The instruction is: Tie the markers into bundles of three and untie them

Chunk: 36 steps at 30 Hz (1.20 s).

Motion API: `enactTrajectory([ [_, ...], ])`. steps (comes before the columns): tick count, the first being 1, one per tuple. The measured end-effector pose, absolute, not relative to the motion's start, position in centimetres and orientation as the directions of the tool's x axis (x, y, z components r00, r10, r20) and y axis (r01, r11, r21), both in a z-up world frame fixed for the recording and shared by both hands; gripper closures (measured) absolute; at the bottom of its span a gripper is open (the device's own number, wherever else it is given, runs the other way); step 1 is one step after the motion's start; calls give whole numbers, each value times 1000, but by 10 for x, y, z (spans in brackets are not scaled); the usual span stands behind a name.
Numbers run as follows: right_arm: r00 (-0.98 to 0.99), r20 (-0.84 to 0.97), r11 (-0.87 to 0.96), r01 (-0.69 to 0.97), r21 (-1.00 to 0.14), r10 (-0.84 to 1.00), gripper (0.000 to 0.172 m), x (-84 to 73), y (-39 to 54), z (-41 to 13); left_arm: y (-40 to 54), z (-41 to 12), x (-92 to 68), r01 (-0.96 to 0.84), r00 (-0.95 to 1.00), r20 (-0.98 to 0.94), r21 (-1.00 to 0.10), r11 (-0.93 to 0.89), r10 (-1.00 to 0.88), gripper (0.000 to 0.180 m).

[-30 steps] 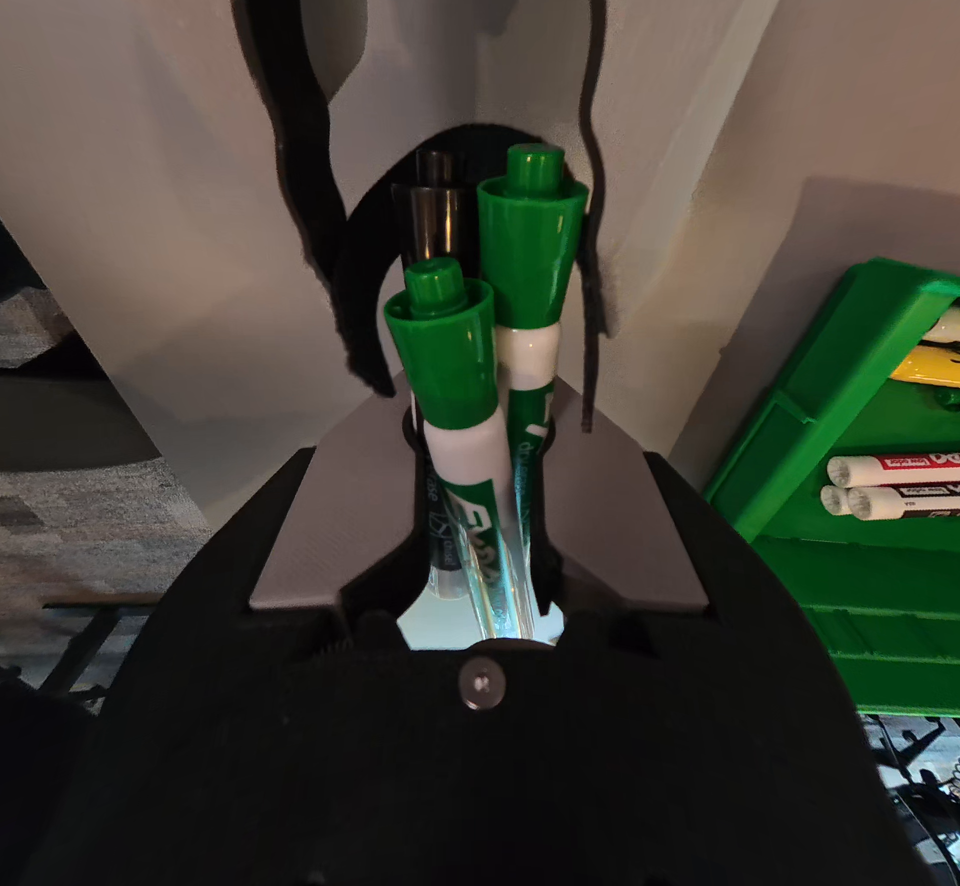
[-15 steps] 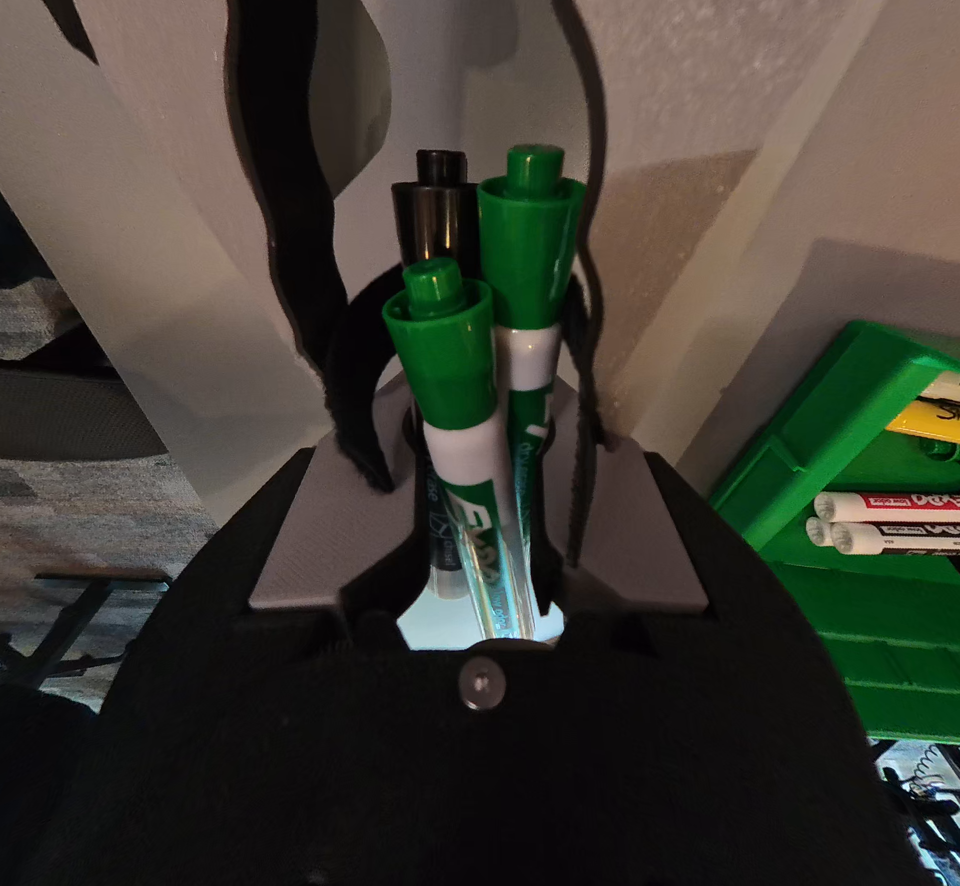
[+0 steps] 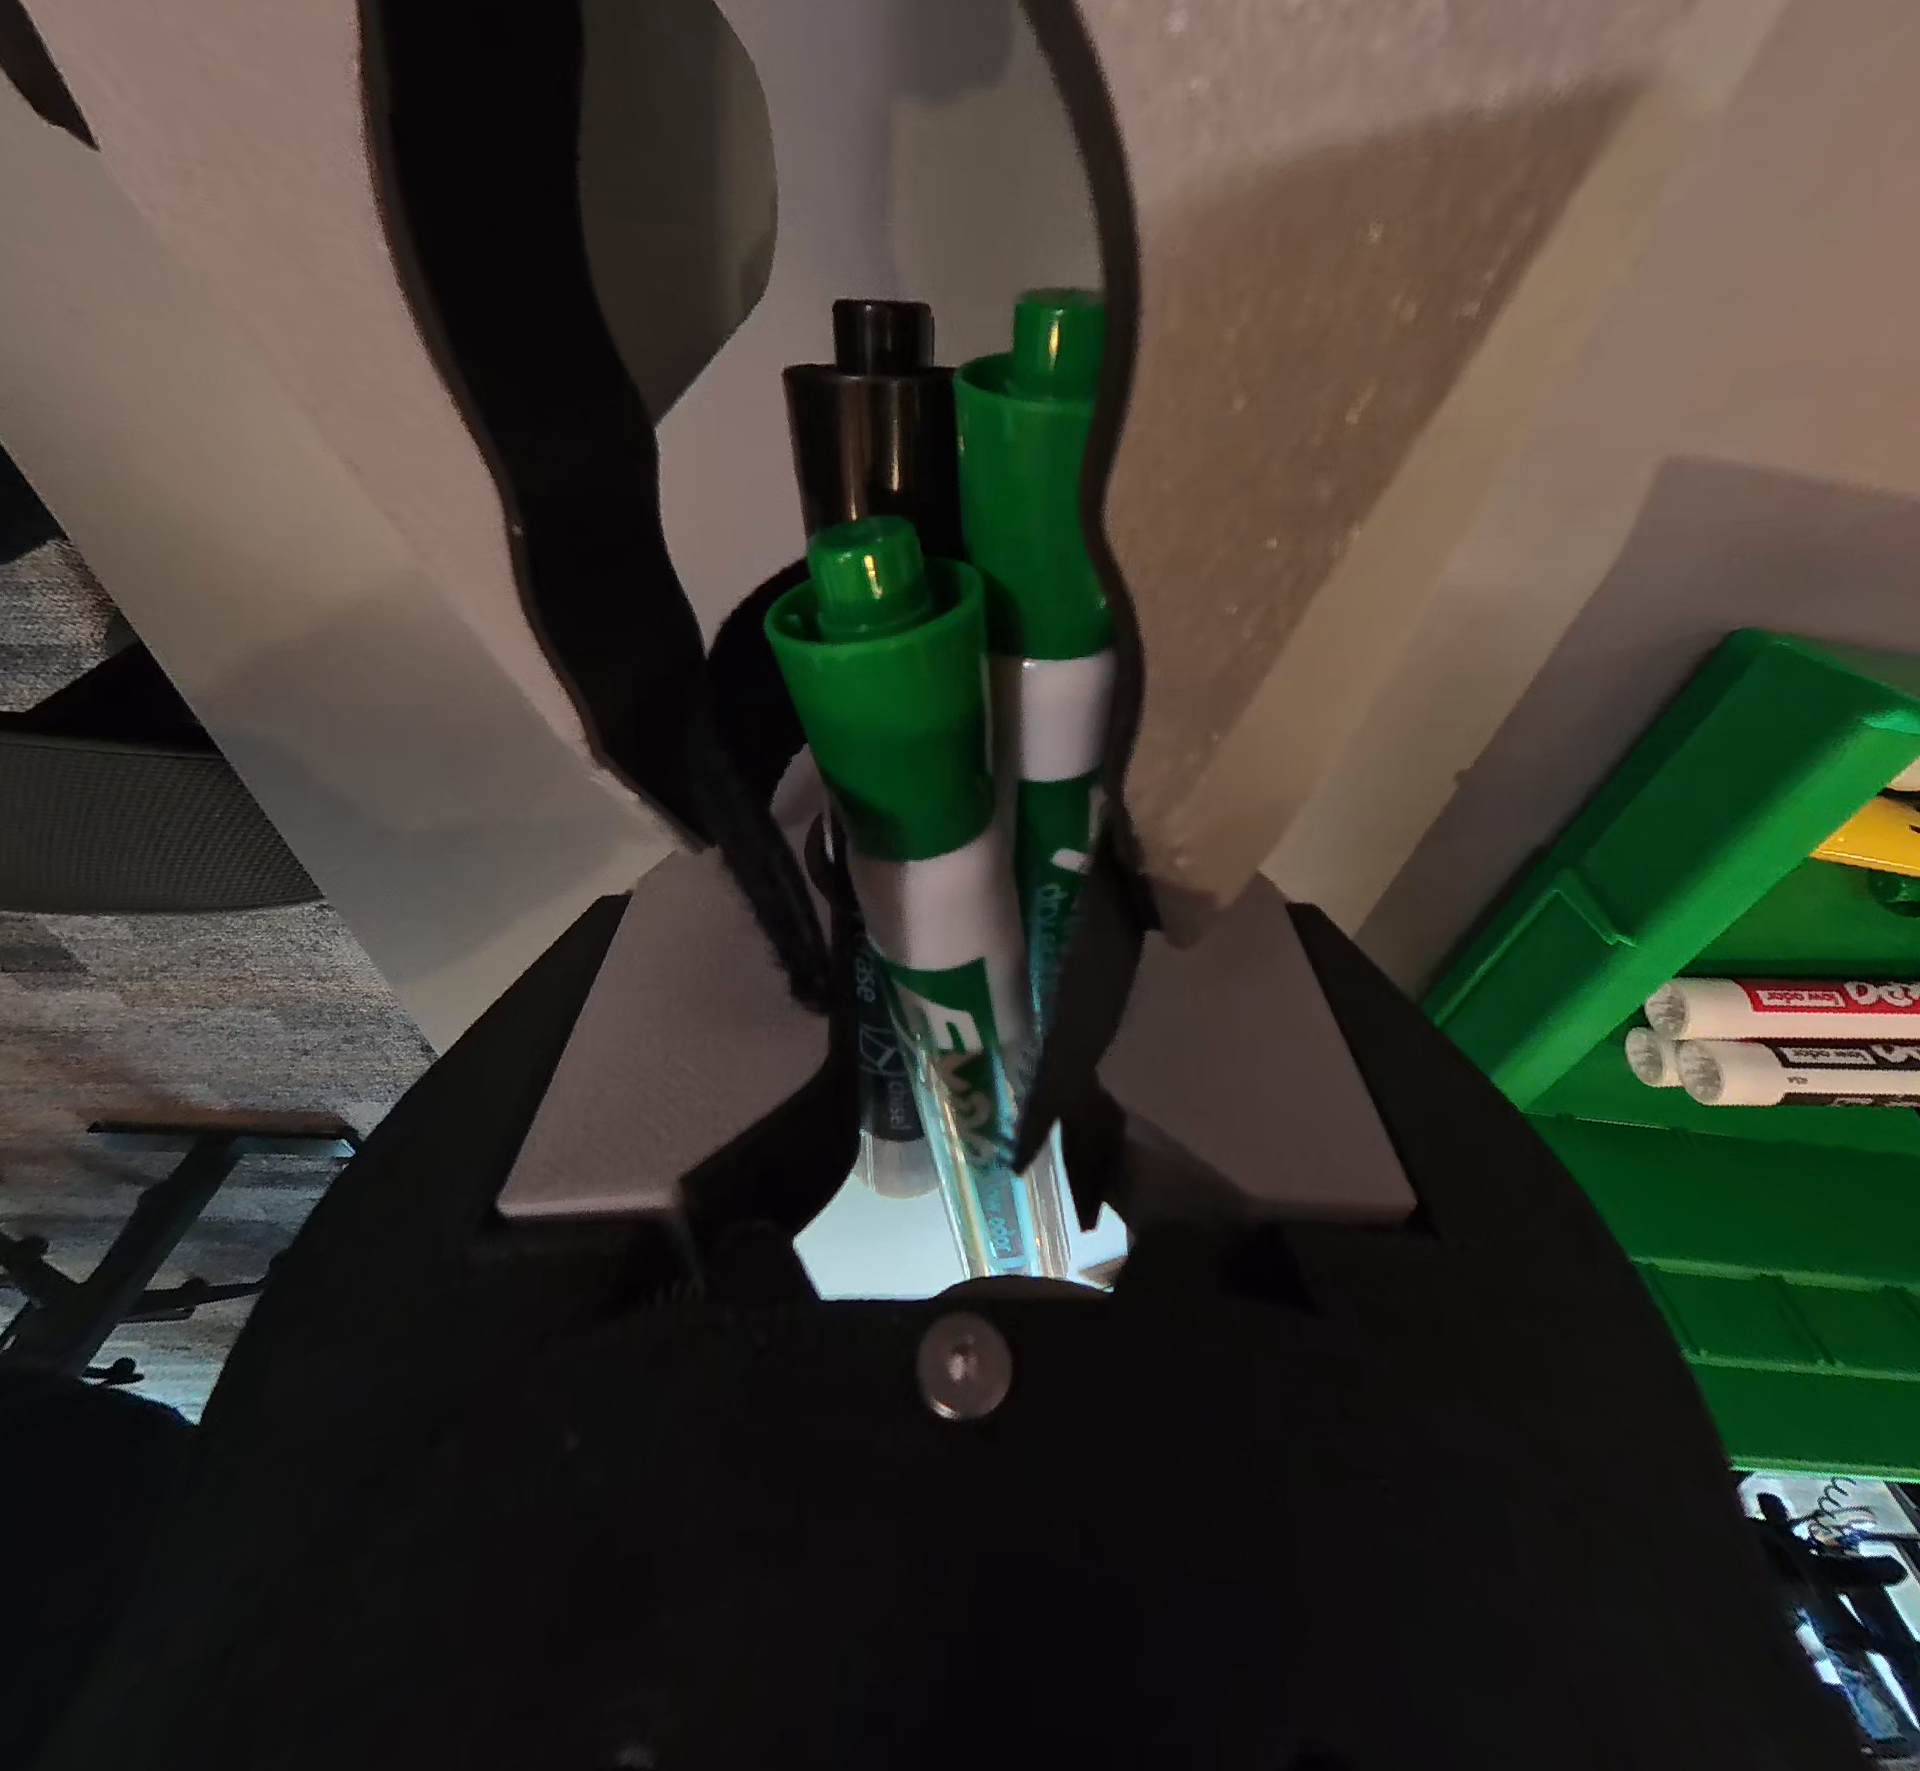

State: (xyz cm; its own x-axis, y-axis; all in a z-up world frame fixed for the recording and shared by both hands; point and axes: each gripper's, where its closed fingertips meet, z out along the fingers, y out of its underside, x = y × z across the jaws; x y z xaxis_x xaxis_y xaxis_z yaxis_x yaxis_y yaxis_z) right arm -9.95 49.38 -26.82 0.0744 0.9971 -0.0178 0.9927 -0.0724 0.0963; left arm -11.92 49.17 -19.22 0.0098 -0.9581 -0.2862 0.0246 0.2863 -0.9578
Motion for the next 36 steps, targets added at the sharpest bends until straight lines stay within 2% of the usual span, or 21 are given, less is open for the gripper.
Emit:
enactTrajectory([
  [27,71,-29,-67,989,133,997,135,-94,490,-280,492,-197,-115,-14,10,-283,-959,283,-959,153],
  [36,61,-30,-56,988,143,998,135,-95,489,-282,492,-197,-115,-14,7,-272,-962,272,-962,151],
])
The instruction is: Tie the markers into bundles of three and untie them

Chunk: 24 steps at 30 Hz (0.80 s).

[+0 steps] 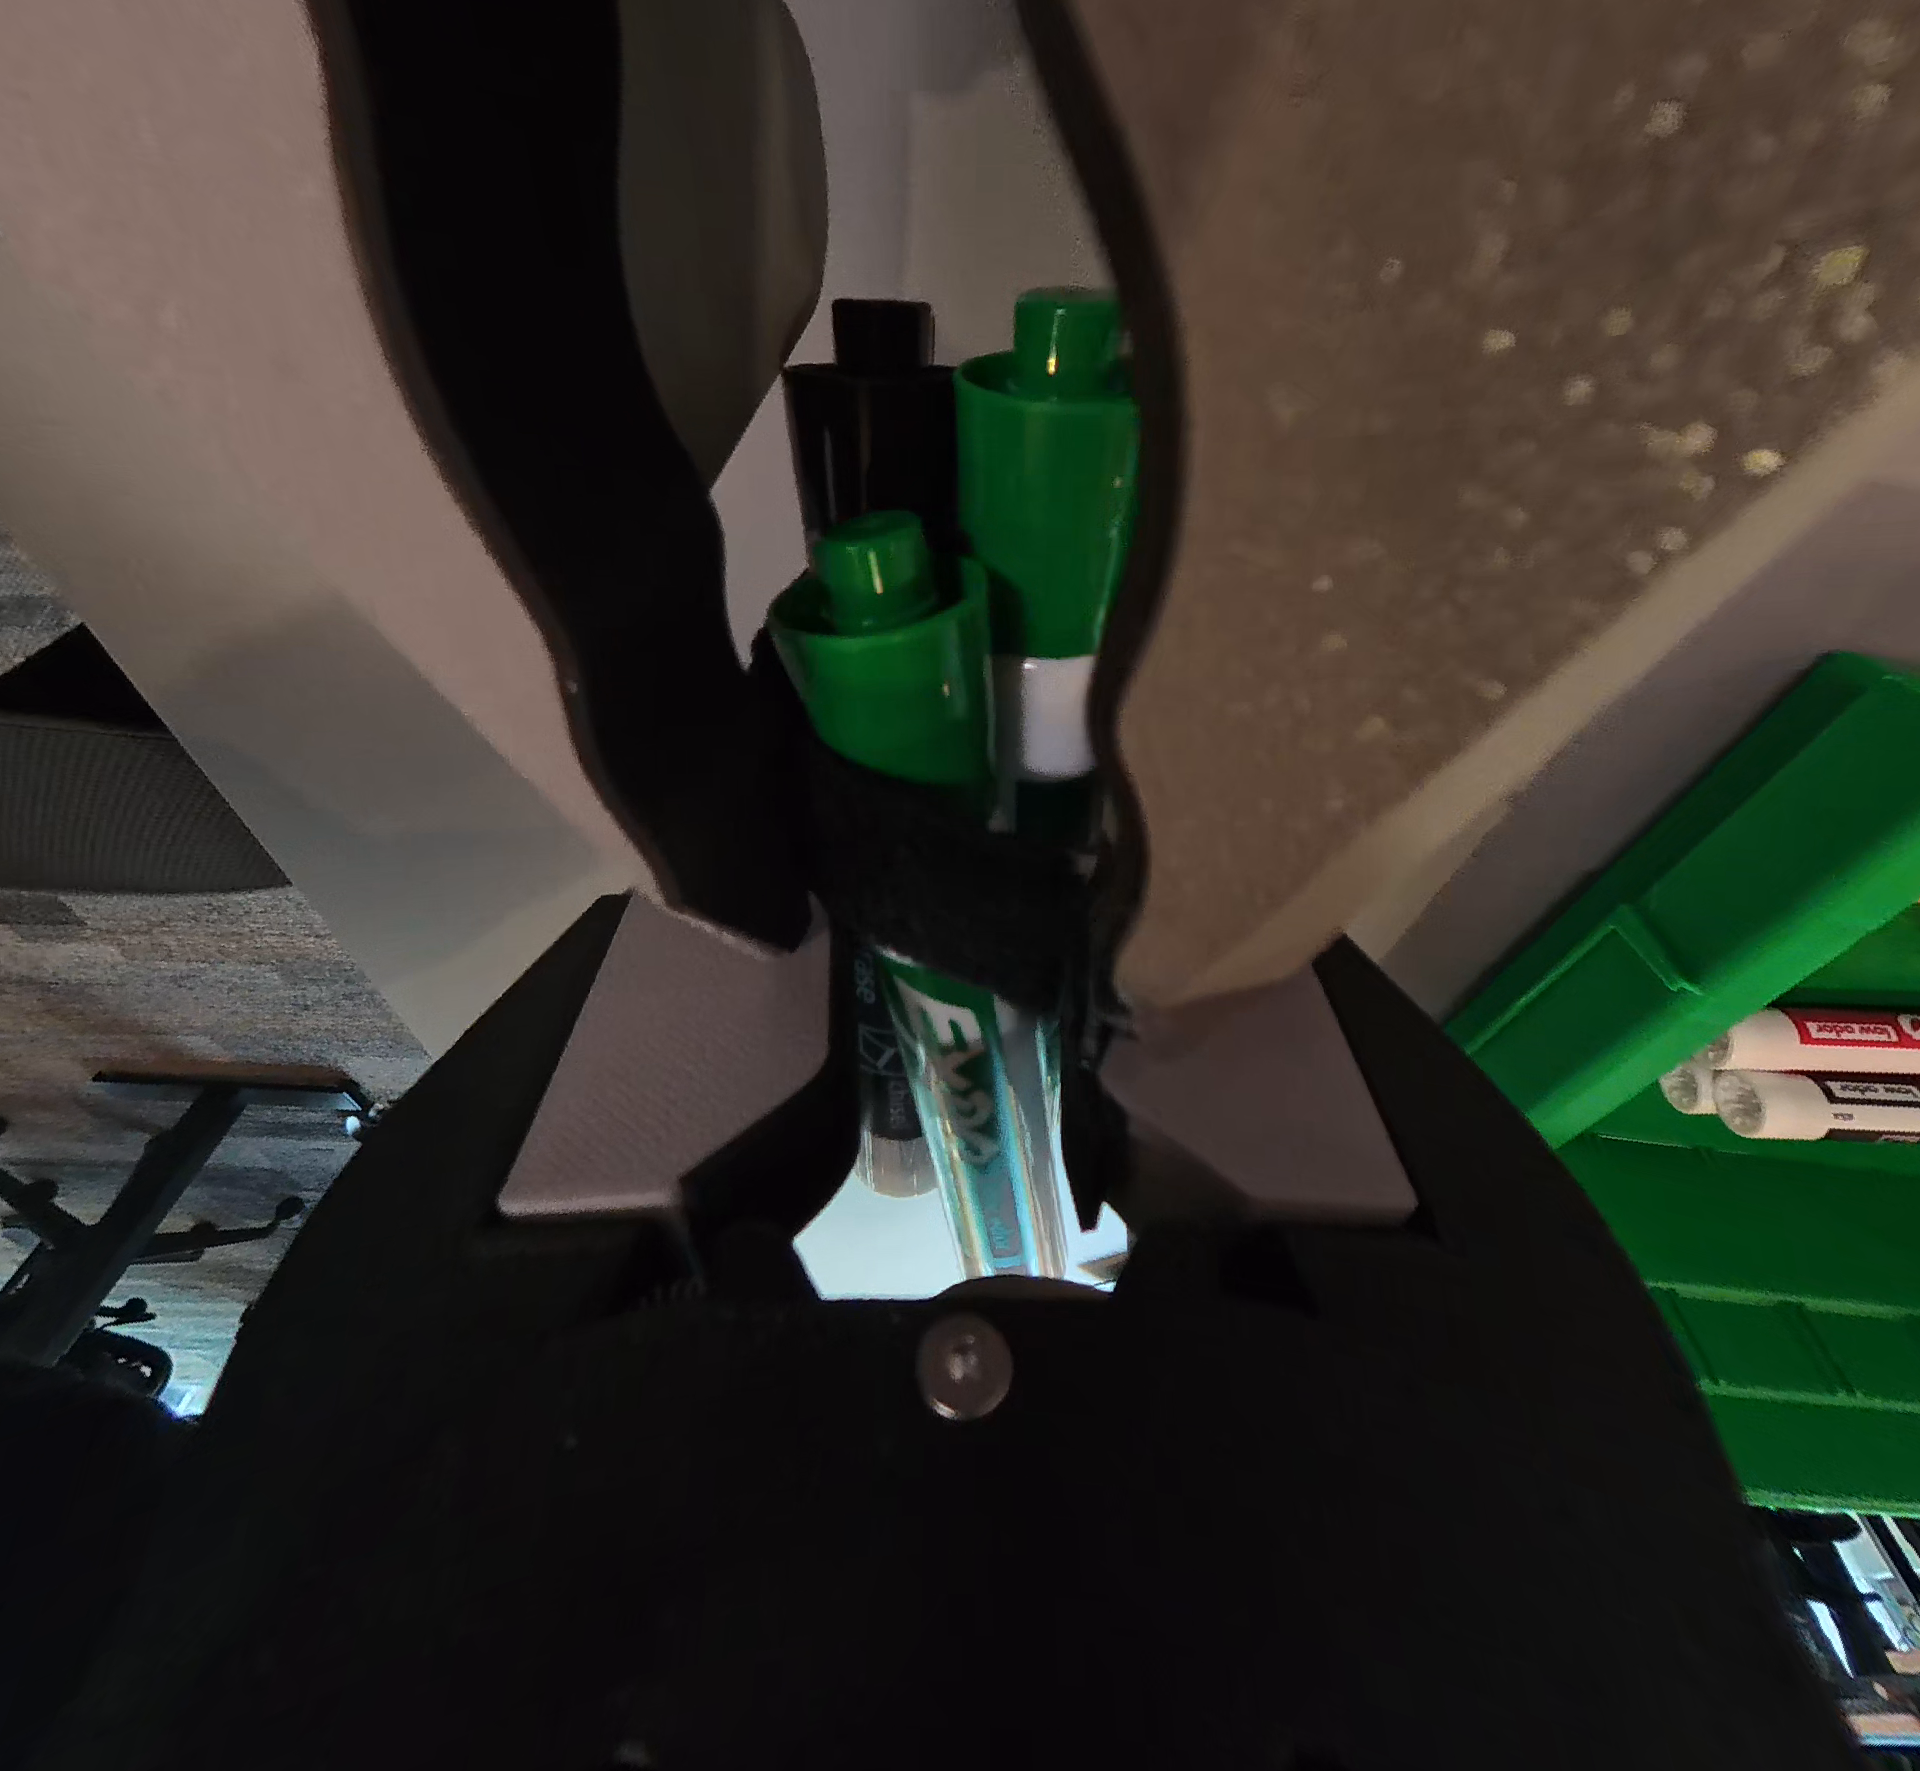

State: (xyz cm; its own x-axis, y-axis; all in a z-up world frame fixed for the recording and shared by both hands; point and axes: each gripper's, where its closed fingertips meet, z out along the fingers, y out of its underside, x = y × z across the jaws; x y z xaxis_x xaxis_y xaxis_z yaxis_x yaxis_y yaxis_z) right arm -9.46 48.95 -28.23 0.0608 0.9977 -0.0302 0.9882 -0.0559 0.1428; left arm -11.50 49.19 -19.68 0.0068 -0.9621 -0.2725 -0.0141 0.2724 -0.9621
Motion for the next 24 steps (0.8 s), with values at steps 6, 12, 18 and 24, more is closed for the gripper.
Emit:
enactTrajectory([
  [6,56,-26,-51,988,144,998,135,-94,490,-283,492,-198,-115,-20,2,-264,-964,264,-965,151],
  [12,55,-30,-50,988,148,998,135,-94,489,-284,494,-196,-116,-7,1,-233,-972,233,-972,154],
  [18,56,-28,-51,987,150,998,135,-94,489,-284,491,-197,-116,-11,-9,-247,-969,247,-969,160],
  [24,62,-26,-57,987,147,998,135,-92,490,-284,489,-196,-116,-4,-13,-265,-964,265,-964,180],
])
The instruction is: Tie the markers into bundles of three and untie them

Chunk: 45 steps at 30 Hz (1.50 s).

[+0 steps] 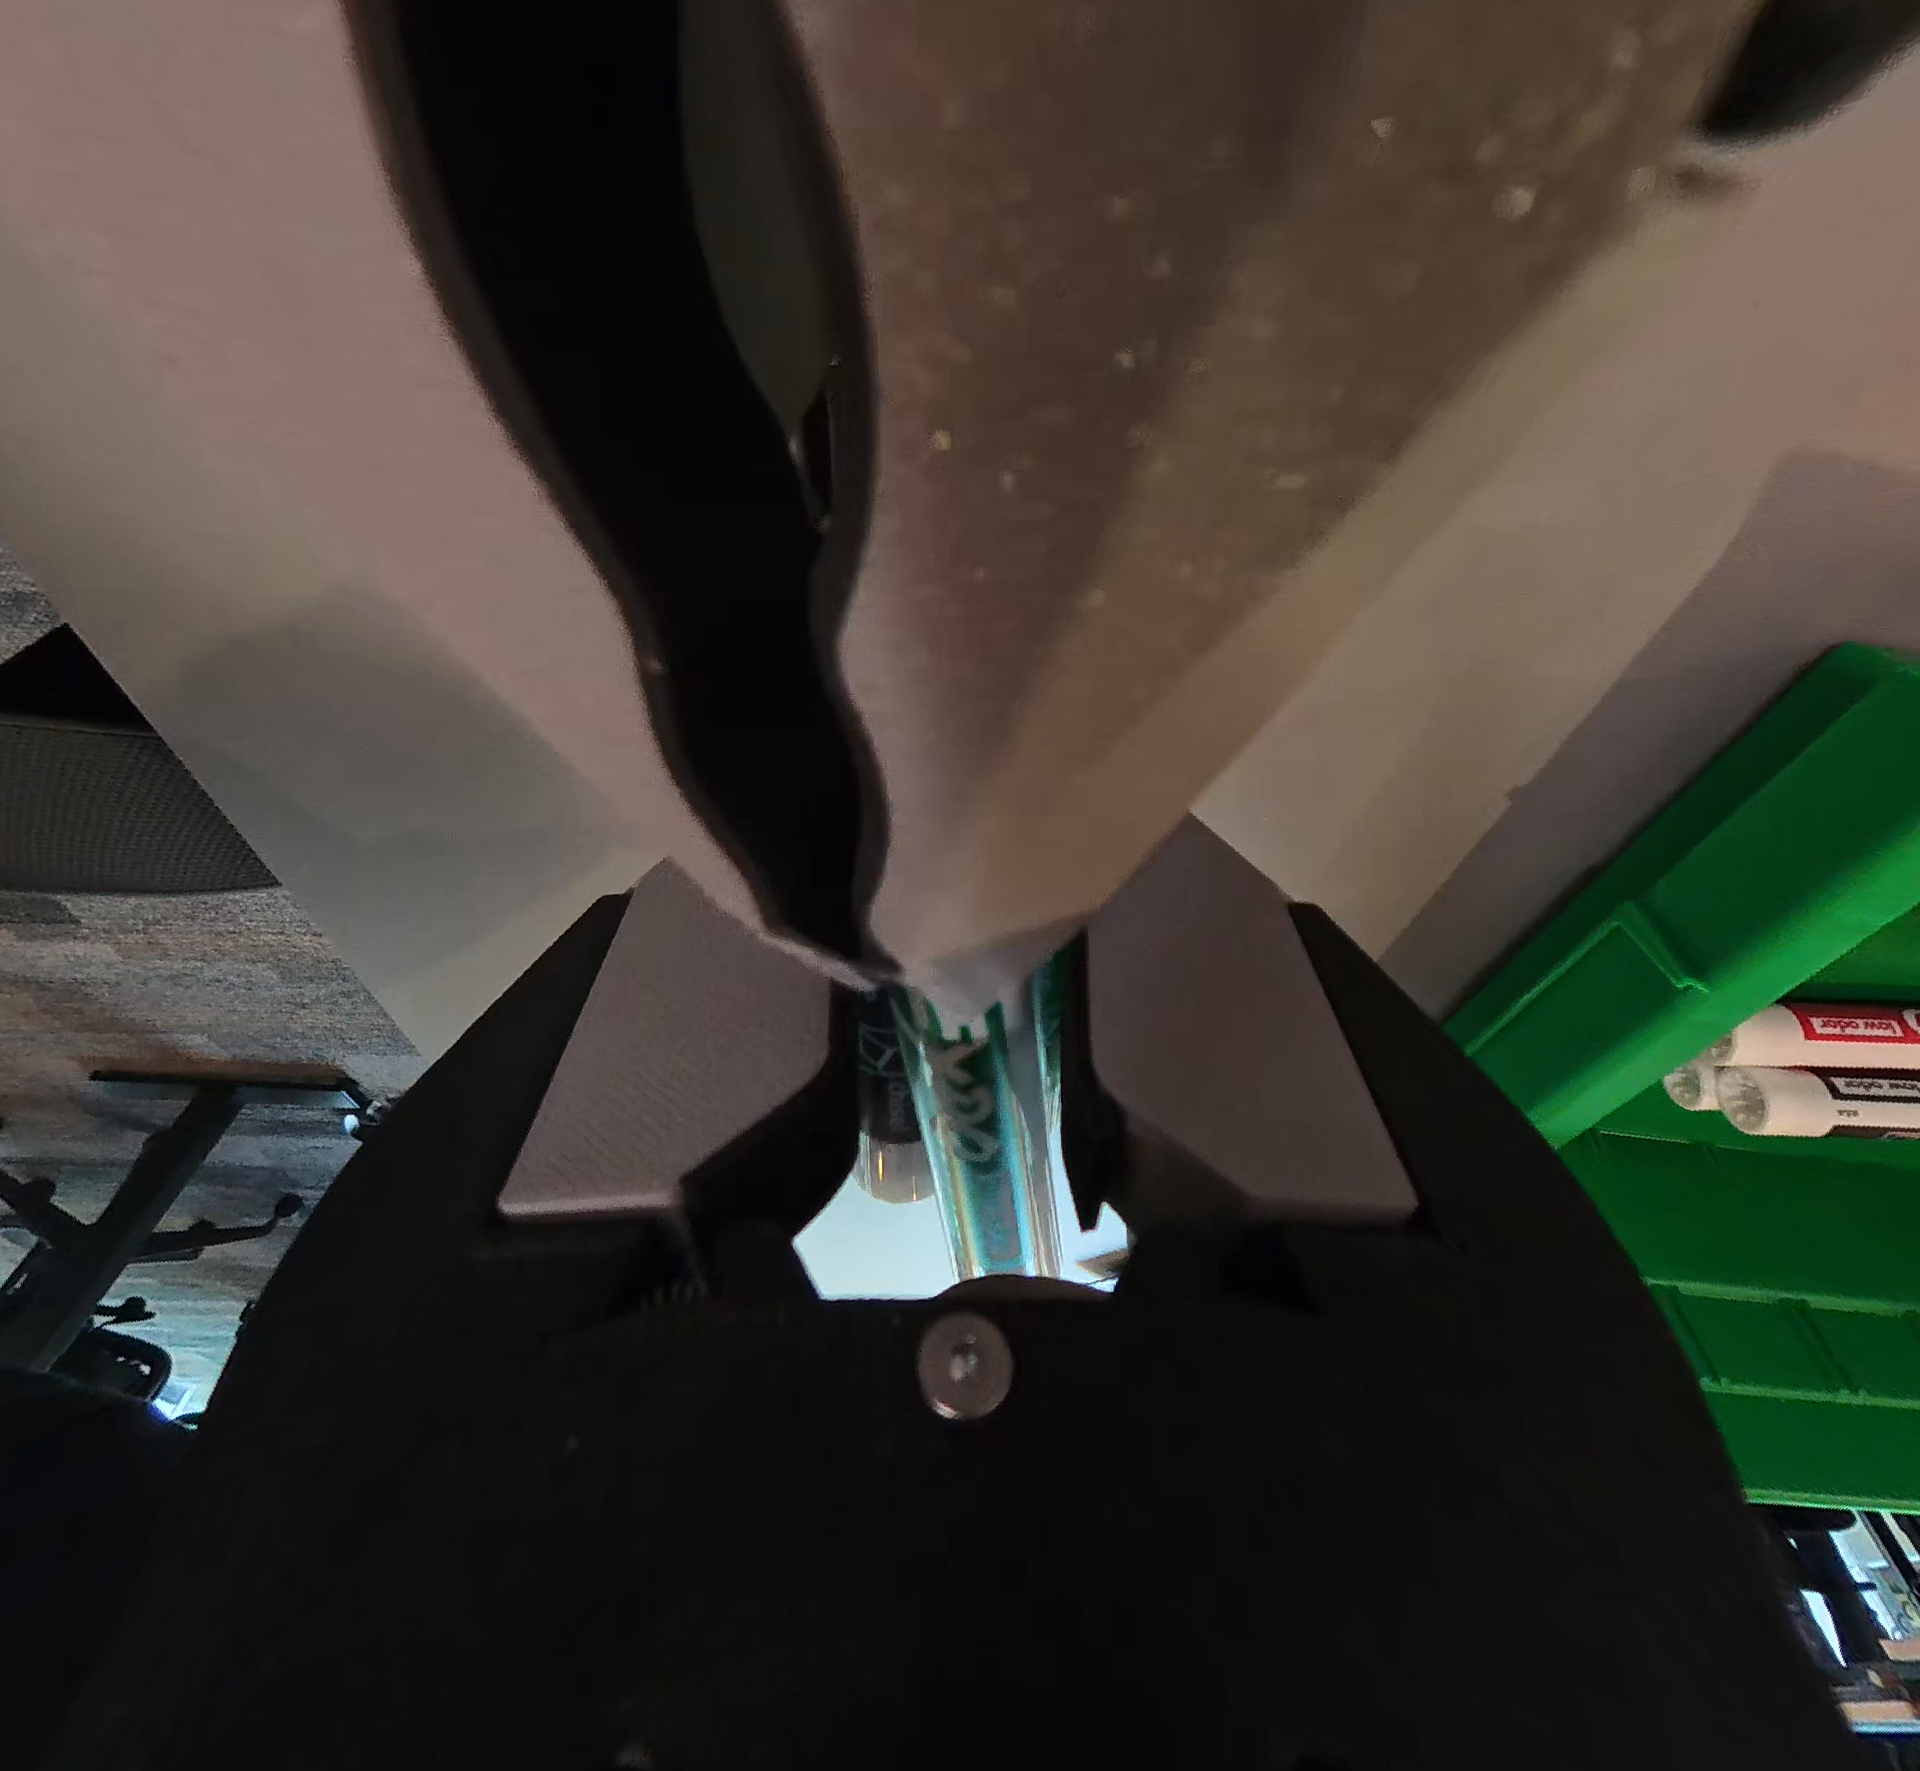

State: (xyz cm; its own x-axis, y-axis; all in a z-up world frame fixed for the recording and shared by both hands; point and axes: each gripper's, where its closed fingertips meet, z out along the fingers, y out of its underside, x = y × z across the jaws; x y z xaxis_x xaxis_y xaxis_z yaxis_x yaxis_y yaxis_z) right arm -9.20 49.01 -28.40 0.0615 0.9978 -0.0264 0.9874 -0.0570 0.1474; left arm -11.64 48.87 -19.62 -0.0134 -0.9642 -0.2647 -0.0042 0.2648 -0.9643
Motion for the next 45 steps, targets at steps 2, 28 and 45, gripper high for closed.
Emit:
enactTrajectory([
  [2,61,-25,-57,988,144,998,135,-92,490,-284,492,-197,-116,-13,-4,-266,-964,266,-964,180],
  [28,86,-32,-85,996,19,996,135,-100,491,-280,490,-198,-117,-11,-25,-290,-957,290,-957,180],
  [45,91,-27,-90,996,12,996,135,-102,492,-280,491,-197,-119,-7,-54,-210,-977,211,-976,180],
])
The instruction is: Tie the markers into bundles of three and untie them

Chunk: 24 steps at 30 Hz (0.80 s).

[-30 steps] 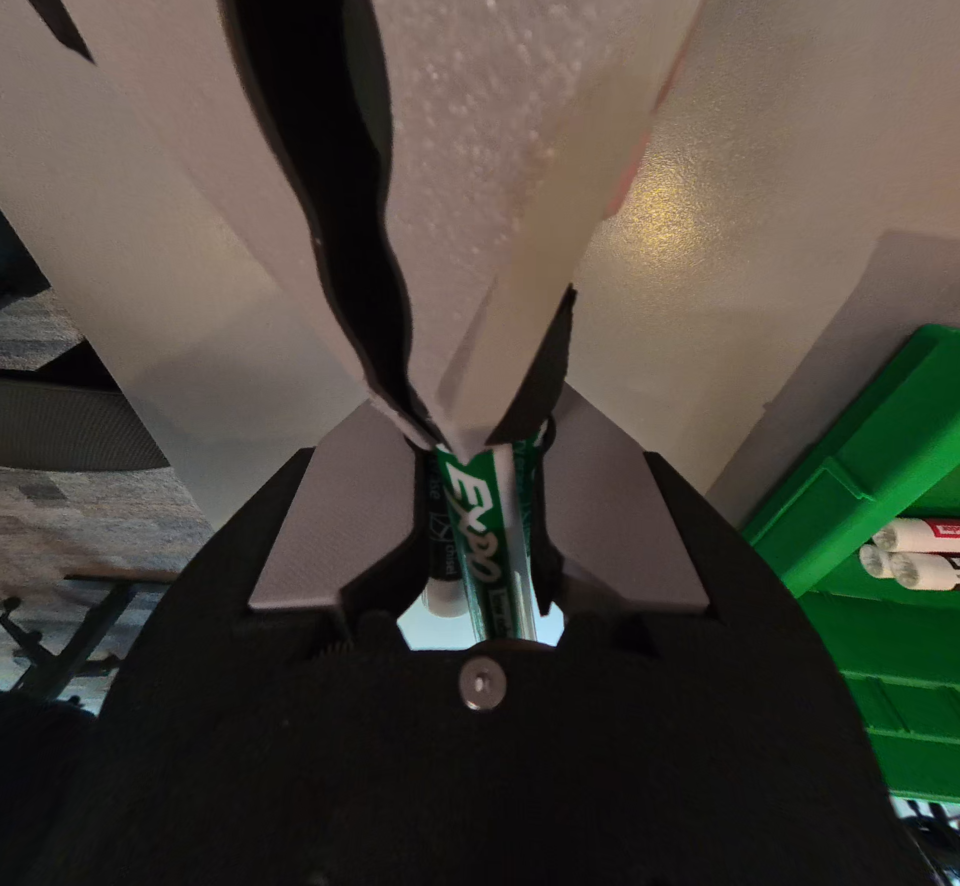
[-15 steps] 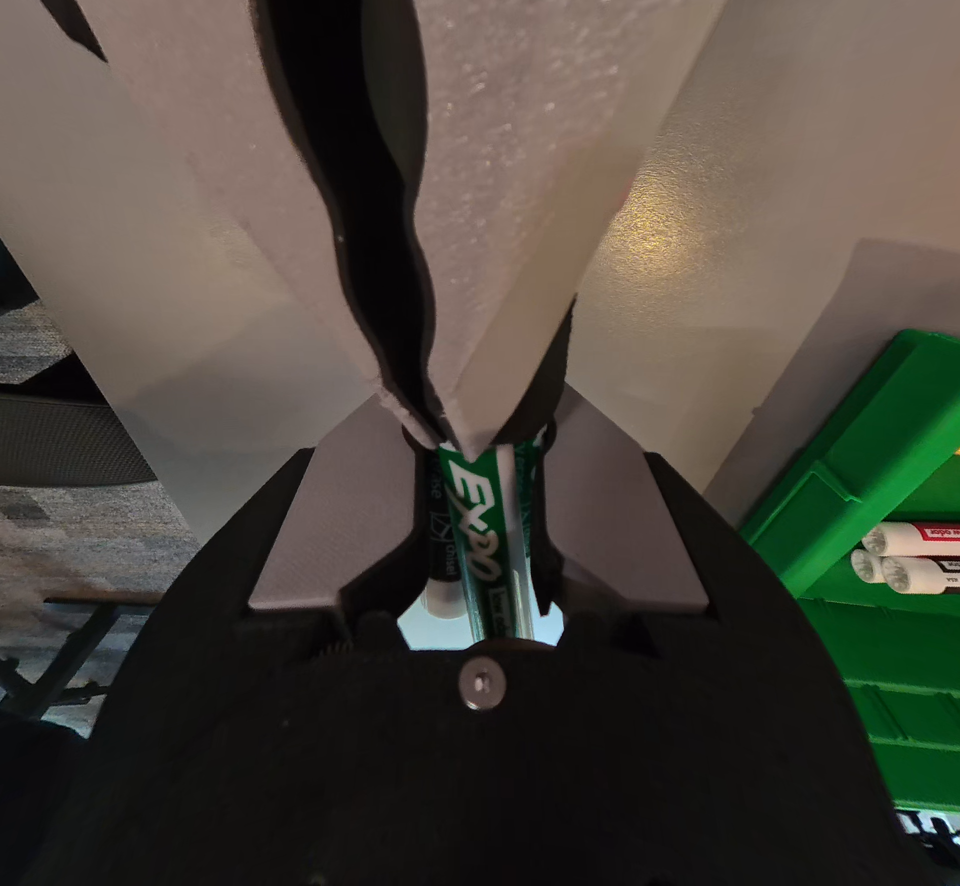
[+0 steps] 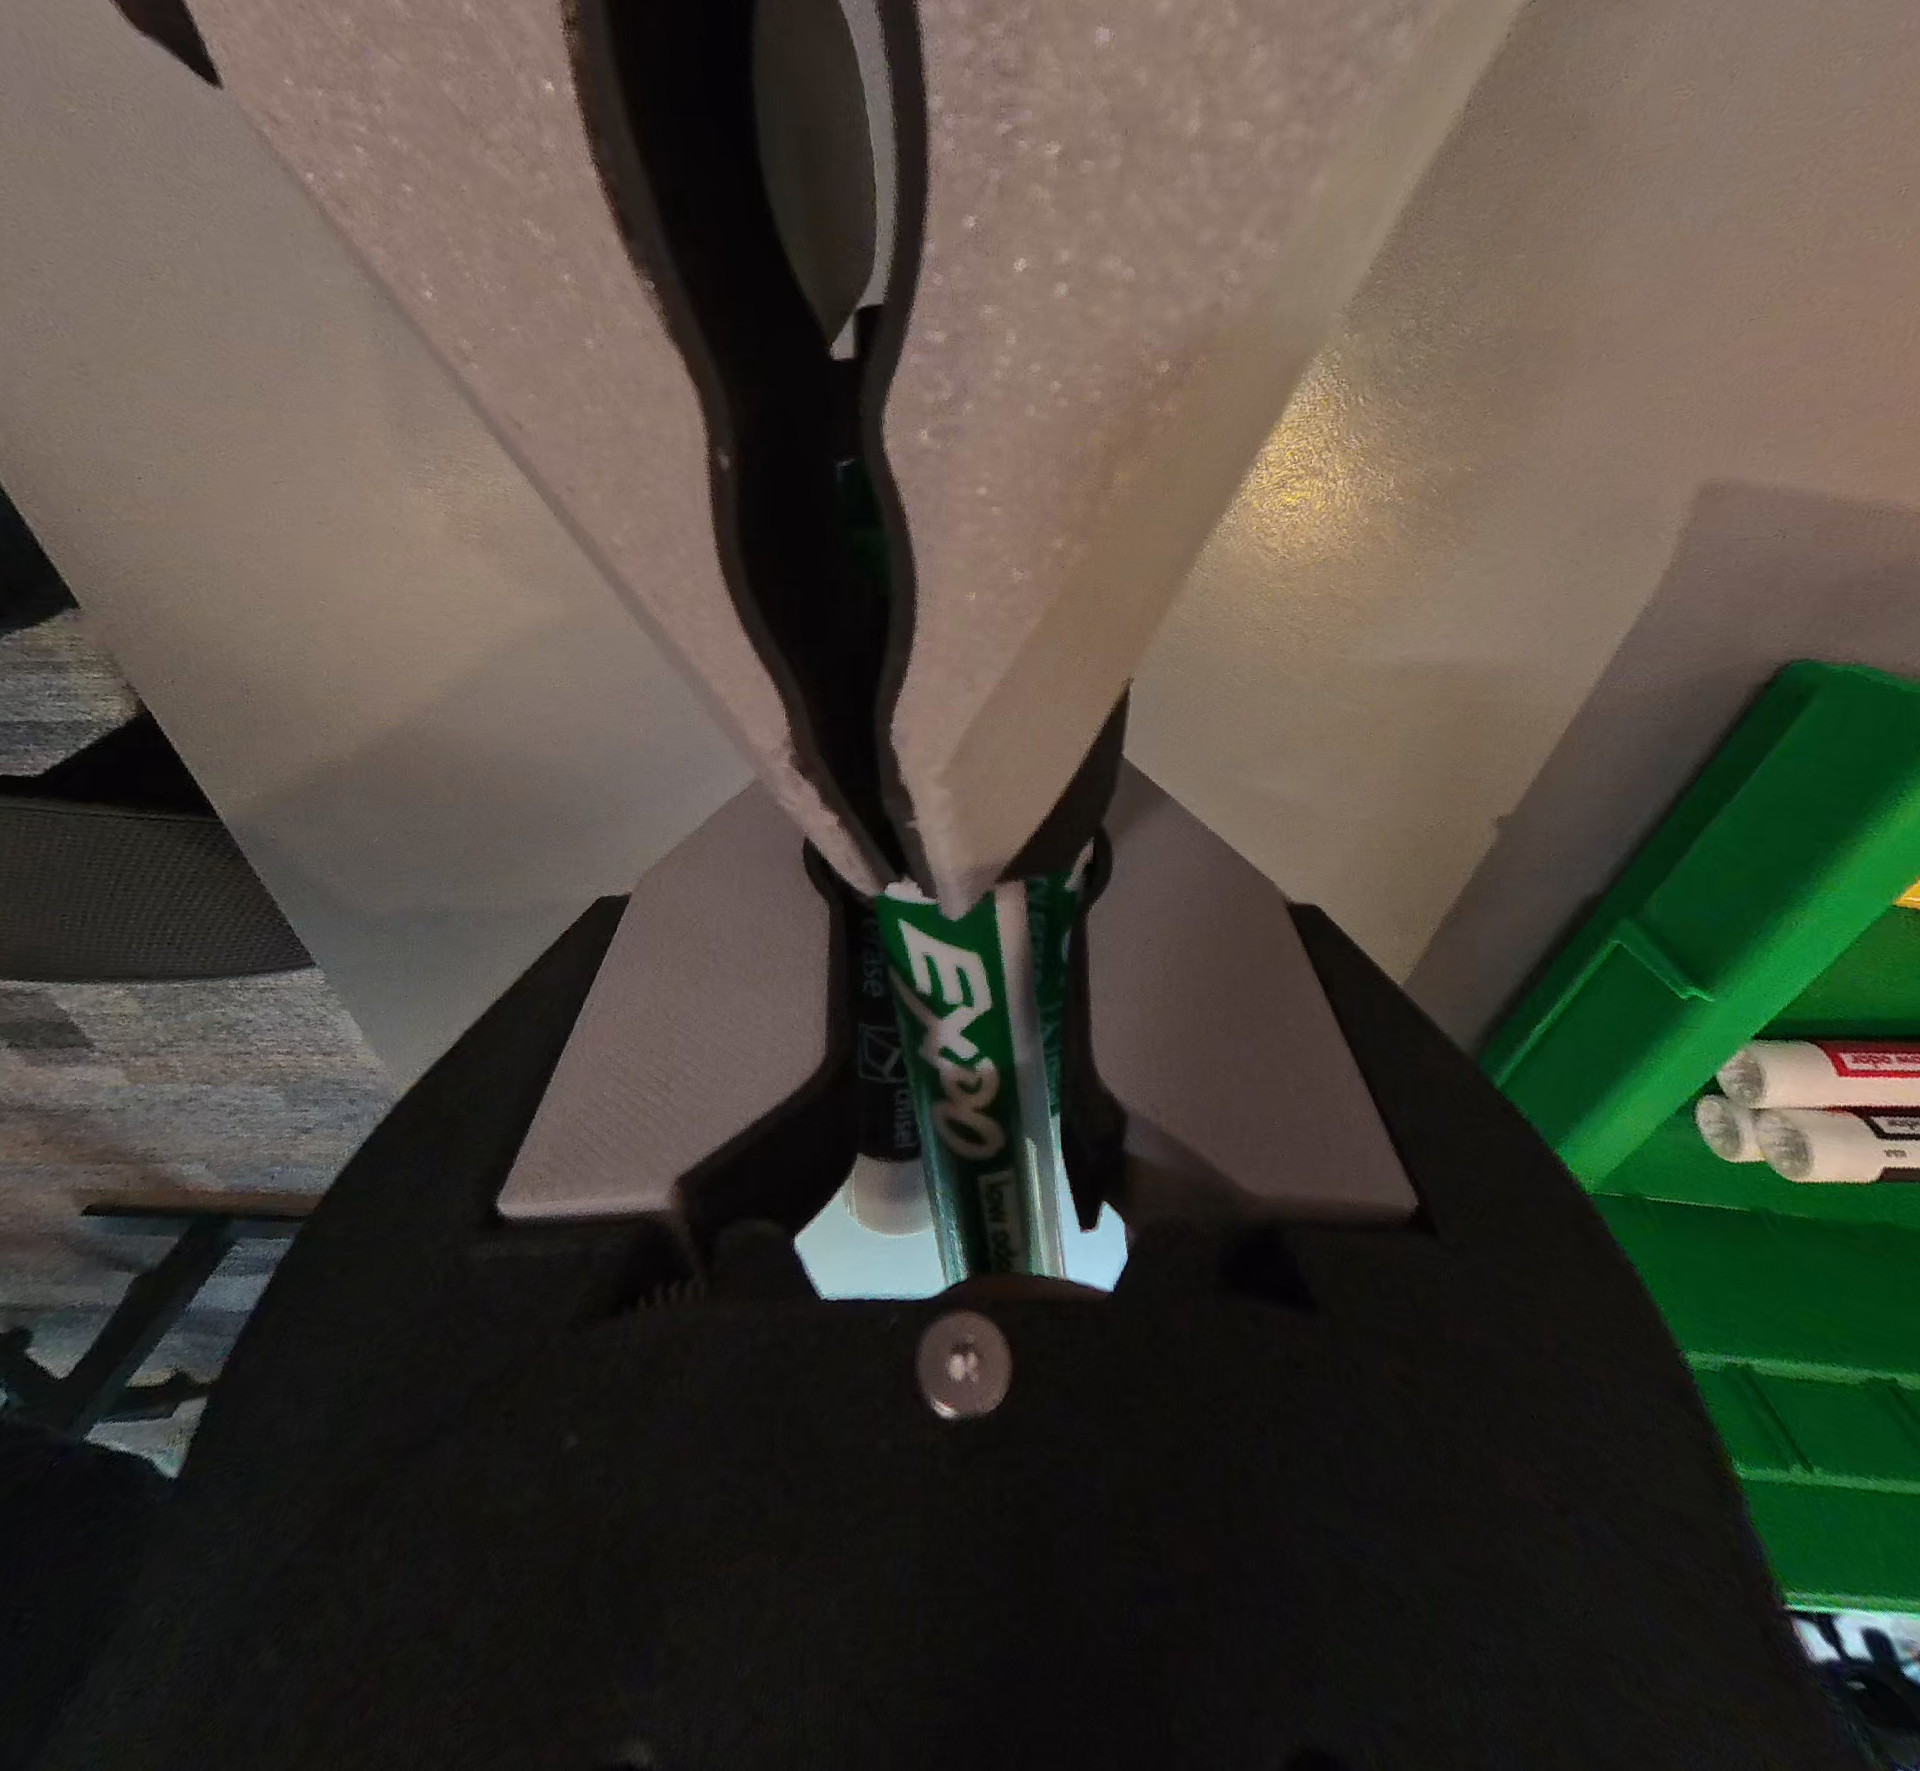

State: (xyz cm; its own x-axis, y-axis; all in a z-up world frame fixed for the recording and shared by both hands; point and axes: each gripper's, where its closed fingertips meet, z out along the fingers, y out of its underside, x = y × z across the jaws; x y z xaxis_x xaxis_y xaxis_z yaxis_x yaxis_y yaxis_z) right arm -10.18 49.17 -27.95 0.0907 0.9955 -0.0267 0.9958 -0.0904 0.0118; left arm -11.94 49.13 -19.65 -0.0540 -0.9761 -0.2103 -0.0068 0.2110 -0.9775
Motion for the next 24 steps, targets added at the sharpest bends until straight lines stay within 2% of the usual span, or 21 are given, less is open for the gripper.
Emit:
enactTrajectory([
  [3,103,-24,-101,993,56,994,135,-96,493,-282,491,-198,-119,-16,-53,-218,-976,219,-975,177],
  [5,111,-32,-108,992,71,993,135,-94,493,-284,491,-196,-119,-7,-43,-224,-974,225,-974,152],
  [6,111,-32,-108,992,72,993,135,-94,493,-285,490,-194,-119,4,-40,-226,-974,226,-973,146],
  [17,142,-48,-139,989,53,989,135,-88,493,-289,518,-171,-141,71,-5,-154,-986,153,-988,144],
  [21,165,-55,-162,985,55,985,135,-80,492,-294,521,-180,-153,-16,-94,-114,-993,116,-989,126],
  [24,180,-62,-177,983,50,982,135,-75,492,-296,522,-202,-159,-147,-147,-36,-988,58,-988,100],
])
